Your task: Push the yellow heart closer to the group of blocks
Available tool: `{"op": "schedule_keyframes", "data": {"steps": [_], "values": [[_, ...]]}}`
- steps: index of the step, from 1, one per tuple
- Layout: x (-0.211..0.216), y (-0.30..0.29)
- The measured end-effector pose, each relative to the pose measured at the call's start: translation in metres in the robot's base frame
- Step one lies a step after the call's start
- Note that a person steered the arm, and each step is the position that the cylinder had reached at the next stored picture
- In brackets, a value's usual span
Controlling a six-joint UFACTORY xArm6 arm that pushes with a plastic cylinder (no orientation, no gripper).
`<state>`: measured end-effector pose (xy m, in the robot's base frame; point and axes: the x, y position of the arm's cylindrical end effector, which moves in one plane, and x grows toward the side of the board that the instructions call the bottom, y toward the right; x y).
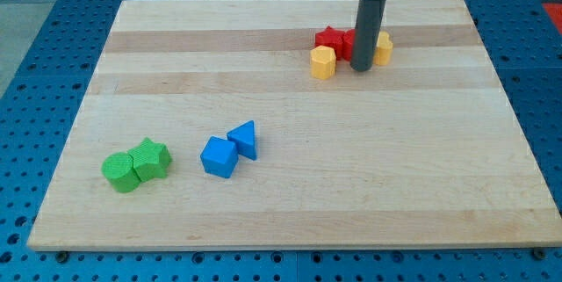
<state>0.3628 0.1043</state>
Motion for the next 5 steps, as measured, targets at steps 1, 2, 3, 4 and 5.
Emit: {"op": "schedule_keyframes", "data": {"steps": [1, 2, 3, 4, 5], "values": [[0.009, 0.023], [0.006, 0.055], [-0.015, 0.079], [-0.052, 0.083], [-0.065, 0.066]]}}
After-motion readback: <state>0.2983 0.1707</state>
